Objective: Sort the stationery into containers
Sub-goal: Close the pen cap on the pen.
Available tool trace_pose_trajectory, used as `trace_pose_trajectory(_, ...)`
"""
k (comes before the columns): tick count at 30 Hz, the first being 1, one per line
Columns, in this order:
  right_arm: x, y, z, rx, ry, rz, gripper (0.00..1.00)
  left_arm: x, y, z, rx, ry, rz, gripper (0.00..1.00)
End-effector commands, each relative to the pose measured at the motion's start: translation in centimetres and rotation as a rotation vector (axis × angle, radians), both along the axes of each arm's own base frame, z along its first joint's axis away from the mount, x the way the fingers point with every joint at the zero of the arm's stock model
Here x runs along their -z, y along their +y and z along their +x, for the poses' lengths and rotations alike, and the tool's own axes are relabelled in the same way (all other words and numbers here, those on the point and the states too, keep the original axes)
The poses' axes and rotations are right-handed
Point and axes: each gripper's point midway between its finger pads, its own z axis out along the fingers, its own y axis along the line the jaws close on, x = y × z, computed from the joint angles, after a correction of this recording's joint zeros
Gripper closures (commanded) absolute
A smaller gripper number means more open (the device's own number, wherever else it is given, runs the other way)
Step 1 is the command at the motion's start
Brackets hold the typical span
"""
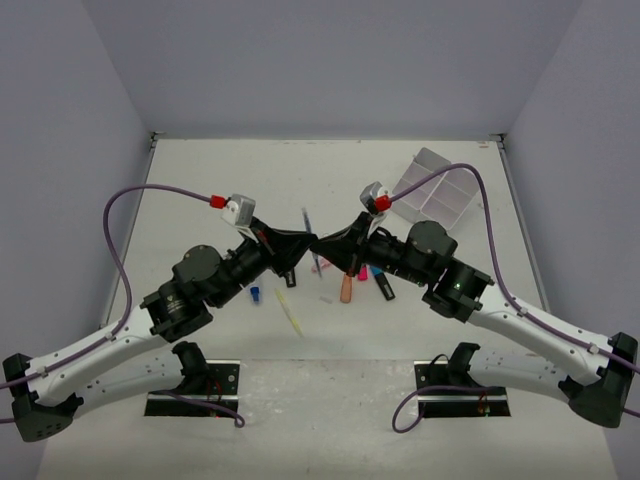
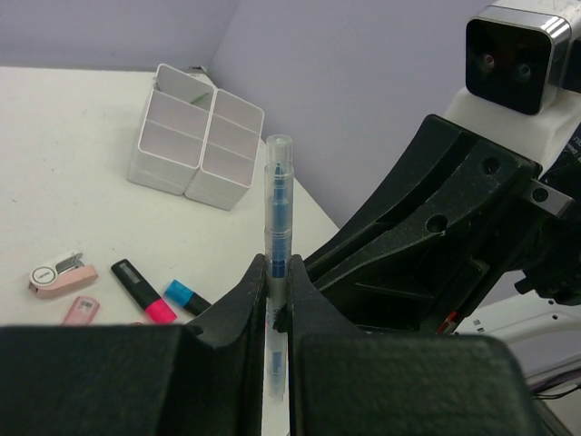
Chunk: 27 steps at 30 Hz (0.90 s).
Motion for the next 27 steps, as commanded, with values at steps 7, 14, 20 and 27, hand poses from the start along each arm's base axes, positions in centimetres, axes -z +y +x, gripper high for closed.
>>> trace_pose_trajectory(7, 0.2, 2.9, -1.3, -0.161, -0.053, 0.019, 0.75, -5.5, -0.1, -3.7, 0.179, -0.216, -0.06, 1.0)
trace_pose_trajectory(14, -0.9, 2.8, -1.4, -0.16, -0.07, 0.035, 1.0, -5.2, 0.3, -2.5, 0.112, -0.18, -0.017, 0.62)
trace_pose_trajectory(20, 0.7, 3.0, -1.8, -0.197, -0.059, -0.009, 1.0, -6.6, 1.7, -0.5, -0.018, -0.178, 0.023, 0.3)
trace_pose_trajectory(27, 0.7, 2.6, -2.6, -0.223, -0.068, -0.012, 1.0, -7.3, 1.3, 0.9, -0.067, -0.173, 0.081, 0.43)
